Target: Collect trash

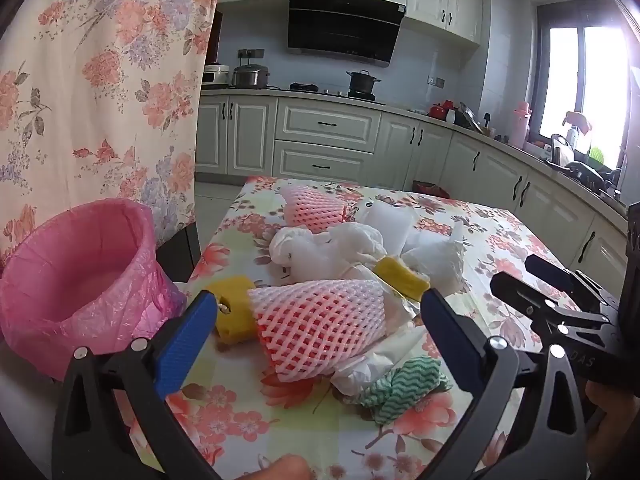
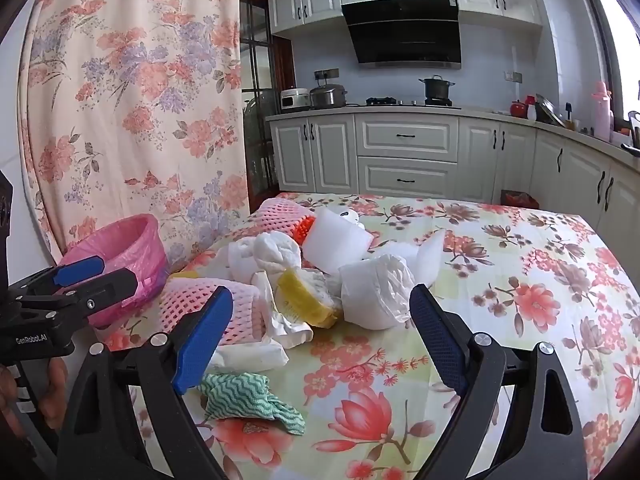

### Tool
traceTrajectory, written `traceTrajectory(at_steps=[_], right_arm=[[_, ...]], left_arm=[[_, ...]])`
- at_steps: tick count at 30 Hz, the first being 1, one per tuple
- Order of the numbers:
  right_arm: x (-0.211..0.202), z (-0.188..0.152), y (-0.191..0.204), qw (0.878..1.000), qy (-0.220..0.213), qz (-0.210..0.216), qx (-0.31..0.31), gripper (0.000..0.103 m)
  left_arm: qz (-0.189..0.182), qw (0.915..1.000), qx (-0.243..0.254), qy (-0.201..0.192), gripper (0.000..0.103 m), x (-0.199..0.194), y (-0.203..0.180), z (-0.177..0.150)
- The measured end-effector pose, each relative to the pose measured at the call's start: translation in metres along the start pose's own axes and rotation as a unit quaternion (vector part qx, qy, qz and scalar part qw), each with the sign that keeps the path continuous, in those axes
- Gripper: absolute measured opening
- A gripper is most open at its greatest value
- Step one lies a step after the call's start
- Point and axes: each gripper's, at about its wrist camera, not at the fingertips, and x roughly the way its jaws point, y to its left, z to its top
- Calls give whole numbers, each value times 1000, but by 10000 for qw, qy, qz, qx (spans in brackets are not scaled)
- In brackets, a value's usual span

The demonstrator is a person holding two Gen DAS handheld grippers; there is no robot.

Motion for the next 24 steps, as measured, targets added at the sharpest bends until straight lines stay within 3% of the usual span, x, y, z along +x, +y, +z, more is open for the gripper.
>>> traceTrajectory(at_steps=[7,24], right_arm=[[1,1,-3,10000,25,6,77,85],[3,-3,-2,10000,49,1,22,85]], left_arm=[[-102,9999,-35,-24,98,-6,14,6],[49,10000,22,-14,98,-1,2,0]])
